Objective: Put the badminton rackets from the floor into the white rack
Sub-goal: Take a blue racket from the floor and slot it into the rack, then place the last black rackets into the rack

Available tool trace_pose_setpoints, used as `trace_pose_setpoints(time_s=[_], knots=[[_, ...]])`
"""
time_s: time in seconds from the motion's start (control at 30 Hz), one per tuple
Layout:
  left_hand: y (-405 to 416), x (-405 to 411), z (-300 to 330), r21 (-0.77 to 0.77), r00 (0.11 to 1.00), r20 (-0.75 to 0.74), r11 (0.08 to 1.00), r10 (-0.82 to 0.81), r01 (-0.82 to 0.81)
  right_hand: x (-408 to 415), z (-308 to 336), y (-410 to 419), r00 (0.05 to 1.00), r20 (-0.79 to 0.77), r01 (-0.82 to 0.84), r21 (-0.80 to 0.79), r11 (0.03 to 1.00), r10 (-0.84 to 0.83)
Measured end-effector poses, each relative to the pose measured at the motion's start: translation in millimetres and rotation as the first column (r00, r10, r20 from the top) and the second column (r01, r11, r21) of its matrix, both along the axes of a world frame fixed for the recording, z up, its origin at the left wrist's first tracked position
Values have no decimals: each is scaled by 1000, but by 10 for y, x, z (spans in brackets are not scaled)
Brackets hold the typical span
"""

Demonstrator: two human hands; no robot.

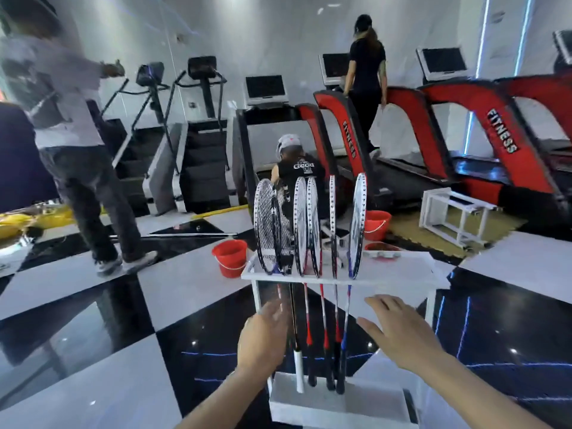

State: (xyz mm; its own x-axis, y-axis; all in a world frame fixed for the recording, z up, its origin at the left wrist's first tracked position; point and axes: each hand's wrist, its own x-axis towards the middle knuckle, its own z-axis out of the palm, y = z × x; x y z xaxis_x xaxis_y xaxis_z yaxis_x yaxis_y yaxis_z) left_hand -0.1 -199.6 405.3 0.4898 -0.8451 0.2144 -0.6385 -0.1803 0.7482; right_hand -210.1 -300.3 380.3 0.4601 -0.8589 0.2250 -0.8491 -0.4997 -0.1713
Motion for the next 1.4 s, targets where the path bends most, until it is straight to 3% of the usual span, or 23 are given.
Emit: trace_pose_setpoints(time_s=[0.07, 0.23, 0.37, 0.57, 0.67, 0.8, 0.97, 1.1, 1.17, 1.27, 1.4], knots=[[139, 148, -226, 23, 983, -176, 999, 48, -45, 70, -105, 144, 1000, 12, -23, 20, 1000, 23], [406, 556, -1128, 187, 915, -328, 966, 234, -180, 136, -750, 422, 1000, 28, 4, 118, 993, -8], [584, 778, -2037, 354, 750, -537, 910, 385, -214, 154, -1385, 612, 998, -64, 28, 216, 976, -14], [778, 838, -3173, 590, 326, -714, 783, 620, -198, 150, -2230, 856, 993, -110, 80, 423, 902, -36], [875, 777, -3598, 673, 118, -726, 735, 678, -81, 93, -2584, 992, 980, -198, 126, 548, 827, -18], [902, 871, -3955, 698, -303, -697, 711, 649, -83, 1, -3011, 1058, 961, -277, 200, 626, 754, -26], [995, 1090, -4481, 729, -559, -624, 665, 547, -163, -61, -3447, 1014, 952, -303, 241, 682, 691, -32], [1046, 1138, -4805, 762, -643, -572, 620, 509, -186, -10, -3723, 1014, 955, -286, 278, 763, 584, -81], [1051, 1167, -4945, 787, -635, -558, 582, 534, -203, 56, -3811, 1017, 955, -290, 273, 790, 549, -59], [1044, 1227, -5039, 826, -500, -554, 516, 665, -229, 150, -3871, 1006, 964, -255, 250, 794, 554, -70], [1044, 1346, -5206, 812, -330, -582, 515, 743, -274, 193, -3955, 989, 966, -242, 254, 801, 542, -94]])
